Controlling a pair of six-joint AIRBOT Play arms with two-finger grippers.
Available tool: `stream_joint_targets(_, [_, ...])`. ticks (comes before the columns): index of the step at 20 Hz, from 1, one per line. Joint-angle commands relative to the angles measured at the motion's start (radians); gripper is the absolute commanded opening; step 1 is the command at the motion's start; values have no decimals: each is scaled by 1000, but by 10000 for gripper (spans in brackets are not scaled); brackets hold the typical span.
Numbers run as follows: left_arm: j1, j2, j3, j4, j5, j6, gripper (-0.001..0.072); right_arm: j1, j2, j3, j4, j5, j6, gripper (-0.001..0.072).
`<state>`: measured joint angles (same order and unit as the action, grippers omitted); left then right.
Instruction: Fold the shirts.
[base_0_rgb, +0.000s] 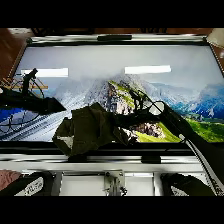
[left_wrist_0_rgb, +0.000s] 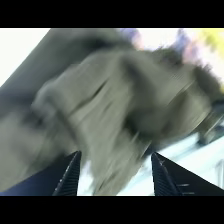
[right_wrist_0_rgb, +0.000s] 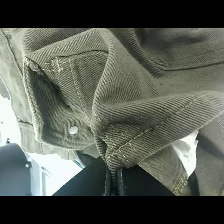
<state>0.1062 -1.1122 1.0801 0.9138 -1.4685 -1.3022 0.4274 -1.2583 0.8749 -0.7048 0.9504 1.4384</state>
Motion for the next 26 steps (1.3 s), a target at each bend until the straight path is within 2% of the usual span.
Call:
stream_joint_targets(1, [47,21,-134,87,-119,-31,546,1,-10,0,11,-5,-11,68])
stream_joint_targets(5, [-35,29,-376,27,42,-2,545,1,-10,0,10,-6,-11,68])
stream_joint_targets(8, [-92,26,-417,2,181,-3,543,1,-10,0,11,0,-10,68])
stream_joint_targets(13, [-176,-23,-417,-18,206,-3,534,0,-10,0,2,-2,-10,68])
stream_joint_targets(15, [-195,-37,-417,-74,242,-2,481,1,-10,0,-2,1,-10,68])
stream_joint_targets(21, [-169,-34,-282,-110,233,-11,477,1,-10,0,-8,12,-10,68])
stream_joint_targets(24, [-193,-44,-271,-123,397,-12,477,1,-10,0,-15,10,-10,68])
stream_joint_targets(26, [-200,-76,-271,-146,506,-51,477,0,-10,0,-15,10,-10,68])
